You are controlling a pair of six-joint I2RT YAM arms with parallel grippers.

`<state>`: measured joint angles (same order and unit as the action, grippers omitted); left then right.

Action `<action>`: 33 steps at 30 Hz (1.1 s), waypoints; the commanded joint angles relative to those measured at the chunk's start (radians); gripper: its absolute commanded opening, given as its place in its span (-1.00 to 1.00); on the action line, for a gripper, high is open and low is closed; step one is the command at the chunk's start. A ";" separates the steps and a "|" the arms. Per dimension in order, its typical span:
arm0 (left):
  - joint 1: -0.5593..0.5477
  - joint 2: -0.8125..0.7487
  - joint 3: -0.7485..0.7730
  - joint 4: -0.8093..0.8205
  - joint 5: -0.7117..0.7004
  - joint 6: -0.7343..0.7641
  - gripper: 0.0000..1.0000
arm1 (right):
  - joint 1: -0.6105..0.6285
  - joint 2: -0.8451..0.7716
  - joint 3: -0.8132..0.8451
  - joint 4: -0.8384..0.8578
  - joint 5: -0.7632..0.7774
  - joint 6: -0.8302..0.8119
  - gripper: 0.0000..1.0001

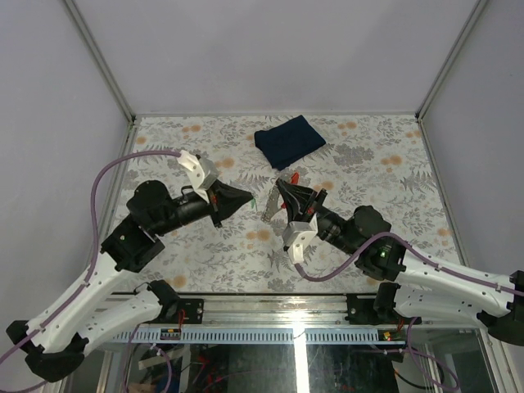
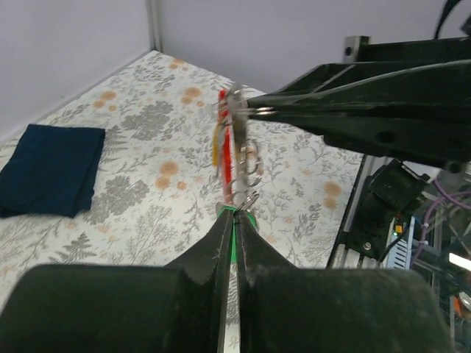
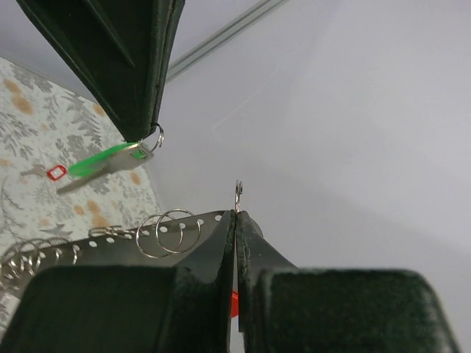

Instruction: Put the keys on the keyring

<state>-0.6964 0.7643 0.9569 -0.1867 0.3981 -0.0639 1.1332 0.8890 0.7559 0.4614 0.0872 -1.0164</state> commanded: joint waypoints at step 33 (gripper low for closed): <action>-0.365 0.125 0.203 0.121 -0.512 0.187 -1.00 | 0.015 0.099 0.531 -0.619 0.078 0.328 -1.00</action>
<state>-1.0489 0.8860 1.1217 -0.0910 -0.0689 0.1291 1.1332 0.9653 1.1984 -0.1028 0.1345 -0.7410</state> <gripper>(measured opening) 0.003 0.009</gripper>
